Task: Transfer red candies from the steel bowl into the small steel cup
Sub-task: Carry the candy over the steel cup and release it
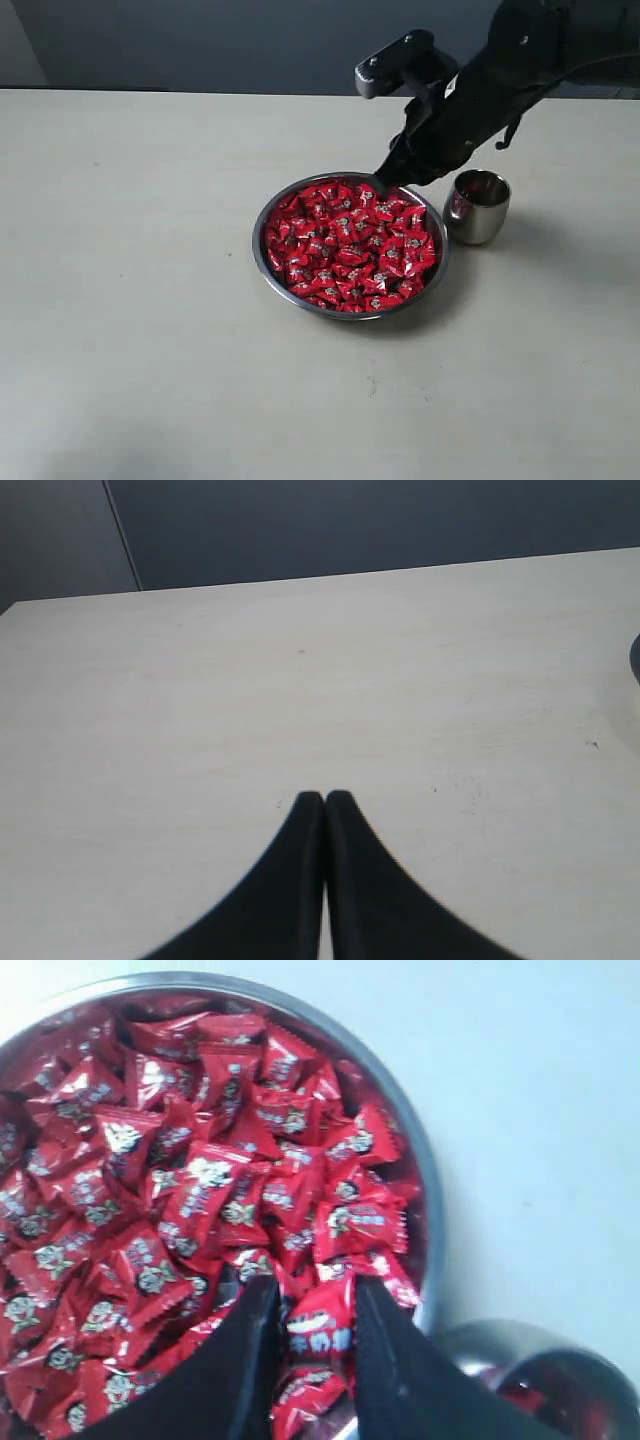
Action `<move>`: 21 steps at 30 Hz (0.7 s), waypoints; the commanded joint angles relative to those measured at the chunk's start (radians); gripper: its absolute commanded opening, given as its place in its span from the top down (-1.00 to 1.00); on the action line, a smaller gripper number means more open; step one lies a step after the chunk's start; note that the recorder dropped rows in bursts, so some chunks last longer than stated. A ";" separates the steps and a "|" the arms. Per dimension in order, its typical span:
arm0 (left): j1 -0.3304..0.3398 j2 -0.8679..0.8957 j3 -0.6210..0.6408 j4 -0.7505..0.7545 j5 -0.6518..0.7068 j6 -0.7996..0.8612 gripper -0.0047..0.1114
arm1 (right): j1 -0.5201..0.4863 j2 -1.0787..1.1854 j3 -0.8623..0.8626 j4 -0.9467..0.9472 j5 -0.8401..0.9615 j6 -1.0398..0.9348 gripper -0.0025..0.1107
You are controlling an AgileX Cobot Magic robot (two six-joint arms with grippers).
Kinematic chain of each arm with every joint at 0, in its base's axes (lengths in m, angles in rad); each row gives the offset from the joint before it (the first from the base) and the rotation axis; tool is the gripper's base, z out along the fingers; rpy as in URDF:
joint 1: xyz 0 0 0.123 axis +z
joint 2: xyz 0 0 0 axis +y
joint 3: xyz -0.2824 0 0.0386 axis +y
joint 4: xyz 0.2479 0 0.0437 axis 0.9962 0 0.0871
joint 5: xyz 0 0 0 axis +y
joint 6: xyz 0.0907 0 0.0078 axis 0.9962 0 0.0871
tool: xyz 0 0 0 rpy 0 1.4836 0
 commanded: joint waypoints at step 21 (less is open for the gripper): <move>-0.005 -0.005 -0.008 0.002 -0.005 -0.001 0.91 | -0.216 0.079 0.026 0.028 0.007 0.072 0.66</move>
